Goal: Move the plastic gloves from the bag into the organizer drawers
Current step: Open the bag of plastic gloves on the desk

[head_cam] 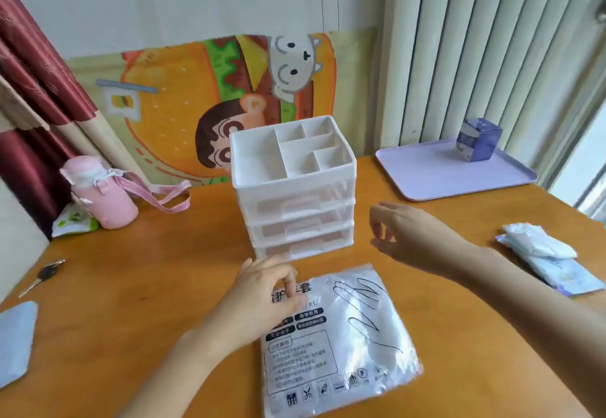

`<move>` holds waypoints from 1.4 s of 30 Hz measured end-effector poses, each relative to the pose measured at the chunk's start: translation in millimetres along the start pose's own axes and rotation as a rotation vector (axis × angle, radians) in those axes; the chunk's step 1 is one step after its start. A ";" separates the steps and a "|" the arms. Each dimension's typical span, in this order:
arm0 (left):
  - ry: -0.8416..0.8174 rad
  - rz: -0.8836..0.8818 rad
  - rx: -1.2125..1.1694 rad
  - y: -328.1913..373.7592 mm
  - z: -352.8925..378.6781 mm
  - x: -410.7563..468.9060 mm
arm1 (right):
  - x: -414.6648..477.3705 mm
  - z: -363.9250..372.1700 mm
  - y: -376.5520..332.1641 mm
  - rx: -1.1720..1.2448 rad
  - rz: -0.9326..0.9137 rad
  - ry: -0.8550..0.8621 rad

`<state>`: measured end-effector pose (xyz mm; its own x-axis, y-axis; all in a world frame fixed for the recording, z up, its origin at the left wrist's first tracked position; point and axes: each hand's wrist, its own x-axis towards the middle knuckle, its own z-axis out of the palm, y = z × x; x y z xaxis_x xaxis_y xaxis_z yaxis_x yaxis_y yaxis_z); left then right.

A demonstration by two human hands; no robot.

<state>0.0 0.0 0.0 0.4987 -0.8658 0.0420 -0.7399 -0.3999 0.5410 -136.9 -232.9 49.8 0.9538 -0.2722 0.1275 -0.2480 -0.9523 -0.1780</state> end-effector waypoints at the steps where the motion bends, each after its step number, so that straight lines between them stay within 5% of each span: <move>1: -0.023 -0.009 -0.002 -1.8 9.1 -1.0 | -1.9 14.1 2.7 0.003 0.007 -0.029; 11: -0.063 -0.100 0.024 -26.6 93.8 -15.8 | -23.7 109.9 28.6 0.373 0.314 -0.248; 21: 0.182 -0.176 0.019 -7.2 118.9 -42.1 | -34.0 120.5 0.5 0.963 0.701 -0.120; 27: 0.069 -0.022 0.082 50.0 115.0 -80.6 | -60.6 79.6 -24.5 1.237 0.622 -0.081; 30: 0.222 0.101 0.131 64.6 123.5 -88.8 | -79.4 49.1 -41.8 1.315 0.531 -0.036; 33: 0.503 0.262 -0.177 71.9 119.5 -89.8 | -95.4 21.1 -53.5 1.339 0.460 0.020; 36: 0.636 0.149 -0.543 90.9 92.9 -94.5 | -112.0 -4.5 -57.6 1.277 0.352 0.095; 39: 0.507 -0.064 -0.948 96.8 61.4 -87.2 | -119.5 -15.0 -52.2 1.001 0.288 0.286; 42: 0.296 -0.196 -1.045 90.4 49.4 -84.1 | -126.2 -9.2 -44.1 0.789 0.290 0.350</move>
<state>-131.1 21.8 3.9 0.7571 -0.6533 0.0021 0.0407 0.0504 0.9979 -247.9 -157.8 50.5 0.7338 -0.6357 0.2398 -0.1589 -0.5037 -0.8491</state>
